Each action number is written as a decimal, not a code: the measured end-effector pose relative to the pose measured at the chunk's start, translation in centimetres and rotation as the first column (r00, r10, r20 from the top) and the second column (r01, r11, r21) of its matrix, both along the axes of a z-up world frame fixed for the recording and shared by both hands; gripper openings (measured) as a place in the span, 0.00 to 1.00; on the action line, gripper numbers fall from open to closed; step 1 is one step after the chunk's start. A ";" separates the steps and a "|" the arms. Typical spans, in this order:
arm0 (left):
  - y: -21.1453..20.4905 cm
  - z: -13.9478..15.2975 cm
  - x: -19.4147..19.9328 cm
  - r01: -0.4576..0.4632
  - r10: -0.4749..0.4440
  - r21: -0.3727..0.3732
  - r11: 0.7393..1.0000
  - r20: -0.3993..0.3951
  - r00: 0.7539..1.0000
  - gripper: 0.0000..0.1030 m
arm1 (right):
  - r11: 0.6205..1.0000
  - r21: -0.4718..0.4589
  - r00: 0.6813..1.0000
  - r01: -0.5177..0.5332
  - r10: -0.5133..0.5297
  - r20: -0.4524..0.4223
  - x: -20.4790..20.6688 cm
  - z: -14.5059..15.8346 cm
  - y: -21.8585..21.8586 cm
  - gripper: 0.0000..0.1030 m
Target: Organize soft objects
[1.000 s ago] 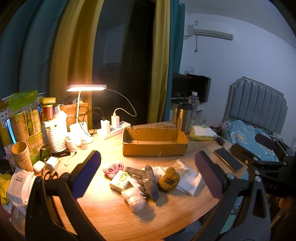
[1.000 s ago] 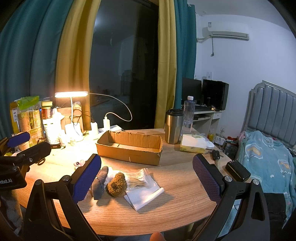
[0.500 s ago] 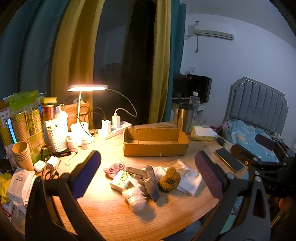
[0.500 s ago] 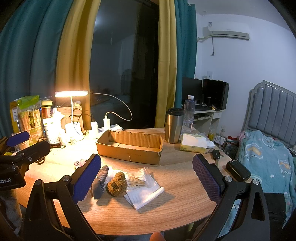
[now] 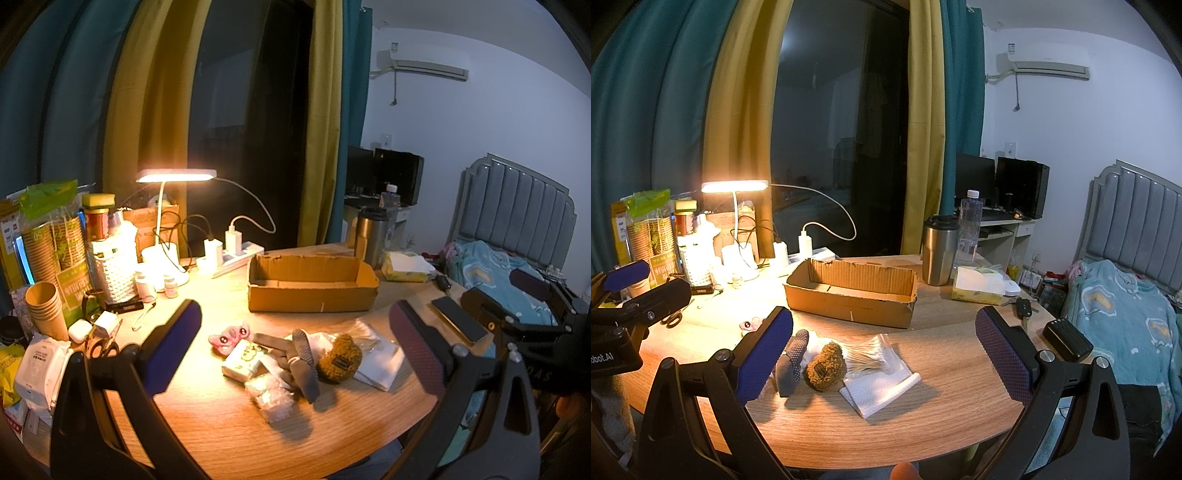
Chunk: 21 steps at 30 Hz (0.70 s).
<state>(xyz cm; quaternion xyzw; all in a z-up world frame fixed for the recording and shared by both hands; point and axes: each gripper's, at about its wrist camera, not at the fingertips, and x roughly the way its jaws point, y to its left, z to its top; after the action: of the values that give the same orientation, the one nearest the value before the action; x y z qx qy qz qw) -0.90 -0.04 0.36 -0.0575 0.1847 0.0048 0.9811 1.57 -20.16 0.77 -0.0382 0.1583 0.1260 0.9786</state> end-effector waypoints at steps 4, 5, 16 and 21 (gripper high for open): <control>0.0 0.0 0.0 0.000 0.000 0.002 1.000 0.001 1.000 0.99 | 1.000 -0.001 1.000 0.000 0.000 -0.001 -0.1 -0.2 0.2 0.98; 0.0 0.0 0.0 0.000 0.000 0.001 1.000 0.001 1.000 0.99 | 1.000 -0.001 1.000 0.000 0.000 0.000 -0.1 -0.2 0.2 0.98; 0.0 -0.1 0.1 -0.002 0.002 0.002 1.000 -0.003 1.000 0.99 | 1.000 -0.002 1.000 -0.001 0.001 -0.002 -0.2 -0.2 0.3 0.98; 0.3 -1.0 0.9 -0.008 0.008 0.003 1.000 -0.021 1.000 0.99 | 1.000 -0.008 1.000 0.003 -0.003 -0.004 -0.2 -0.3 0.2 0.98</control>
<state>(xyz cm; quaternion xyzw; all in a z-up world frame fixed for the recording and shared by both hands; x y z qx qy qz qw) 0.05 0.27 -0.61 -0.0566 0.1947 0.0096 0.9792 1.37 -19.95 0.47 -0.0418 0.1607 0.1239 0.9783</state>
